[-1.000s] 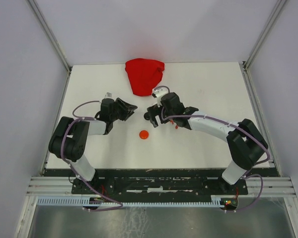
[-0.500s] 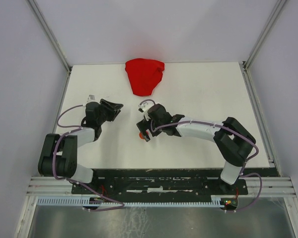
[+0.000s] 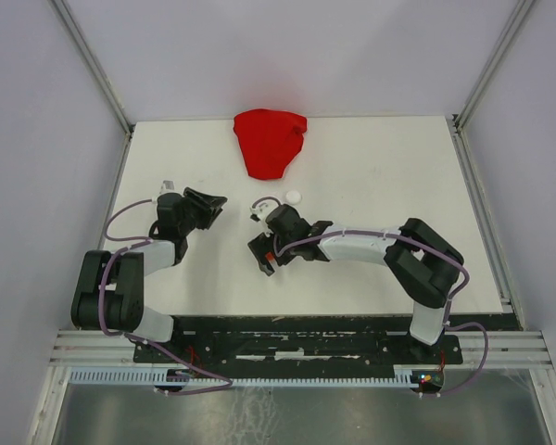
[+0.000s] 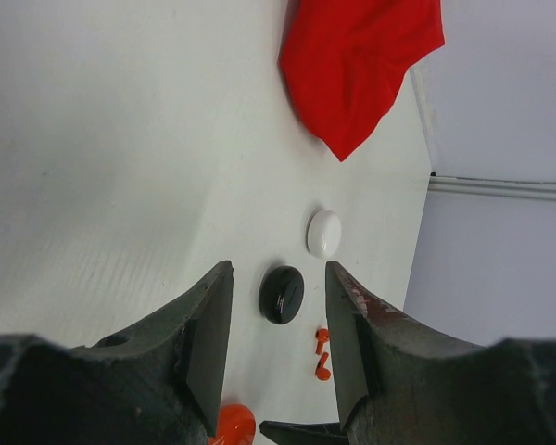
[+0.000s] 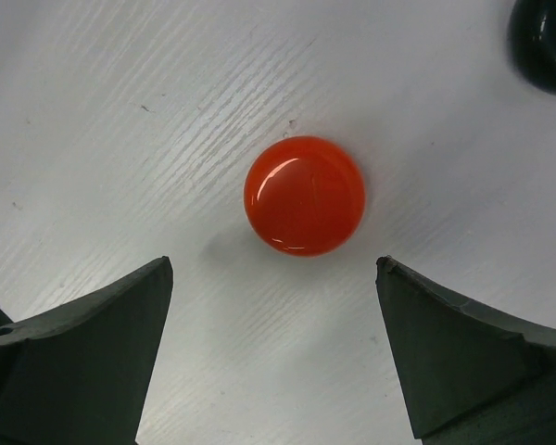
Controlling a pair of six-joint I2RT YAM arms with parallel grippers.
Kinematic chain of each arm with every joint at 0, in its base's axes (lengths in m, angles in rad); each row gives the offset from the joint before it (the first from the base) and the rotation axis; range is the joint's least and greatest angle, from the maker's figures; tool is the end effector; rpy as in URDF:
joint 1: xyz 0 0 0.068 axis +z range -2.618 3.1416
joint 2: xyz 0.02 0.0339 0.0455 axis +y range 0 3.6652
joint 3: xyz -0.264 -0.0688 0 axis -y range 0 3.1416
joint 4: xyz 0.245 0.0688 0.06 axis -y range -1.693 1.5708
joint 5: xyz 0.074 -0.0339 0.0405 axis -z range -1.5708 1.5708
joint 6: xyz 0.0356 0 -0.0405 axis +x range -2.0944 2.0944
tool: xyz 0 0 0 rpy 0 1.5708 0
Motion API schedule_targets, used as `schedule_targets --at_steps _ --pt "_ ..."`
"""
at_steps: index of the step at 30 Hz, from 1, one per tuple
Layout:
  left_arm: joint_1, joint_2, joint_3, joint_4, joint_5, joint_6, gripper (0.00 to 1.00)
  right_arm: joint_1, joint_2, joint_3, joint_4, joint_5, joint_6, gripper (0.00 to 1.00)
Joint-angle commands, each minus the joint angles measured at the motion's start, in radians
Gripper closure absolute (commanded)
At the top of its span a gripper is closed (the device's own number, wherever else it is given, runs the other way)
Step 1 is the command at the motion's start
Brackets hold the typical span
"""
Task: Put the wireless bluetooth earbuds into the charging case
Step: Pick up the charging case at the center of the board.
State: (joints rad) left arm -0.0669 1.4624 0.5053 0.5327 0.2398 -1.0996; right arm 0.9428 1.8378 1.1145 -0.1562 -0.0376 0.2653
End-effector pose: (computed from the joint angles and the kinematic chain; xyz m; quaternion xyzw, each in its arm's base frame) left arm 0.2793 -0.0272 0.1655 -0.3554 0.7574 -0.3804 0.3941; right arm 0.2239 0.3106 0.1665 -0.3186 0.8851 0.2070 0.2688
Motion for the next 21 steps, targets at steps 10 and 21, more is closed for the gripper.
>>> schedule_targets --at_steps 10,21 --pt "0.020 -0.002 -0.011 0.064 0.024 0.032 0.49 0.051 0.018 0.046 0.025 -0.018 0.056 0.01" --pt "0.031 -0.009 -0.022 0.066 0.031 0.031 0.50 0.059 0.056 0.082 0.027 -0.009 0.057 0.01"
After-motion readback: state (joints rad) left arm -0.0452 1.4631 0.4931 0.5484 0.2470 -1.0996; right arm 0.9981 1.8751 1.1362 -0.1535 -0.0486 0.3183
